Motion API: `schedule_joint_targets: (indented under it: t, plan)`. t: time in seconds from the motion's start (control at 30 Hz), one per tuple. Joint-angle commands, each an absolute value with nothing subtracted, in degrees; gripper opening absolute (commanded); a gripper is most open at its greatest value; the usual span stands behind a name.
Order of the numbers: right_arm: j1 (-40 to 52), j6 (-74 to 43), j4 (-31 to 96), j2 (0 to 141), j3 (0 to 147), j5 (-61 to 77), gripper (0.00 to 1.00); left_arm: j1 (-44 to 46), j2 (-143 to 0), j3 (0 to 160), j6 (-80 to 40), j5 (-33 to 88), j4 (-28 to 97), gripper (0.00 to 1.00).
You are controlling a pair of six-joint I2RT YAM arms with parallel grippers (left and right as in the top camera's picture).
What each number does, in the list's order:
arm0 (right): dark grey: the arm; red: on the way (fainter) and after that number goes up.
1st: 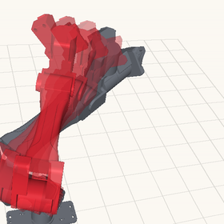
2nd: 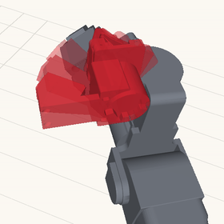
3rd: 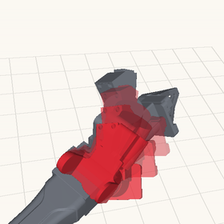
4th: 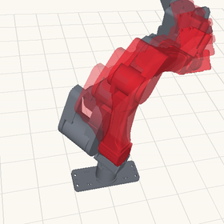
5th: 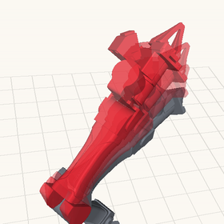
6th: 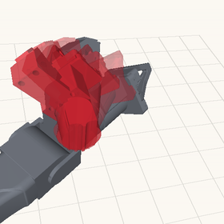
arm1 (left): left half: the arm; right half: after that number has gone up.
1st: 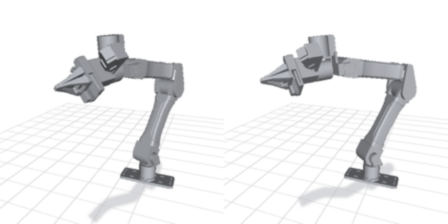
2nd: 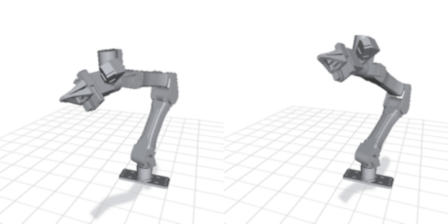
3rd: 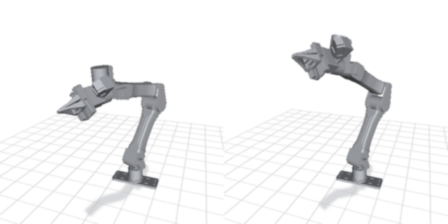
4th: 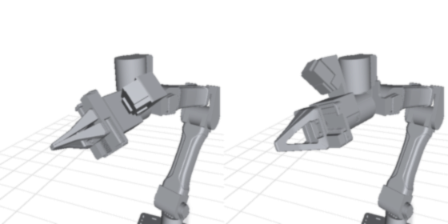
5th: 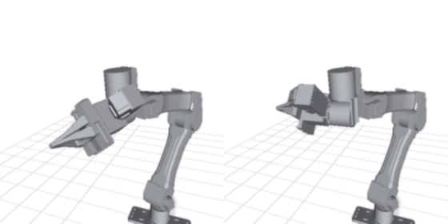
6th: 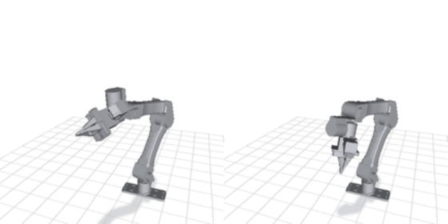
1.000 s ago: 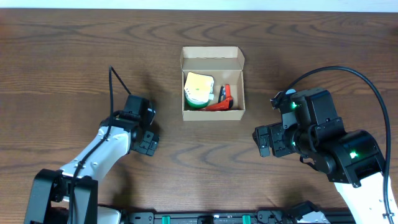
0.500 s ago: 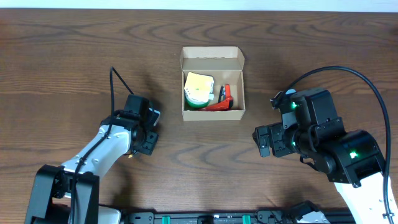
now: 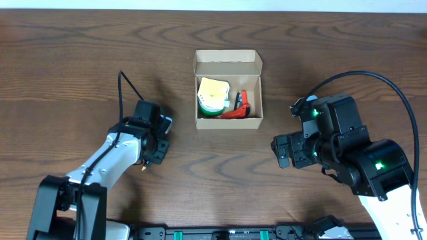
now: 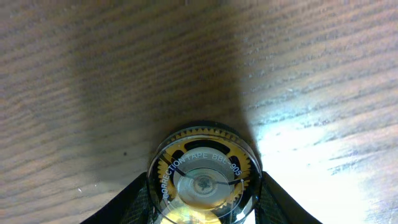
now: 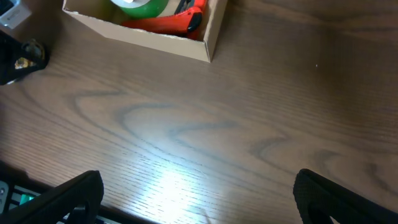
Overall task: Pack container
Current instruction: 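Lift the tape measure and drop it into the box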
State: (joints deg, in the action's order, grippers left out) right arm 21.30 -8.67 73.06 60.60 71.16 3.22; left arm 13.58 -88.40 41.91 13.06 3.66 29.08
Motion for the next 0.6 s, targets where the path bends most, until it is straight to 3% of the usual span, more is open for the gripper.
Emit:
schedule_joint_targets:
  t: [0.0, 0.2, 0.37, 0.57]
  plan:
    - [21.7, -8.1, 73.1, 60.7, 71.3, 3.4, 0.99, 13.4, -88.6, 47.9, 11.7, 3.0, 30.0, 0.34]
    - [21.7, -8.1, 73.1, 60.7, 71.3, 3.4, 0.99, 13.5, -88.2, 61.9, 6.8, 3.2, 32.4, 0.29]
    - [21.7, -8.1, 73.1, 60.7, 71.3, 3.4, 0.99, 13.7, -88.2, 72.1, -0.6, 13.4, 29.6, 0.17]
    - [21.7, -8.1, 73.1, 60.7, 71.3, 3.4, 0.99, 19.7, -88.6, 76.3, -7.5, 19.5, 20.8, 0.18]
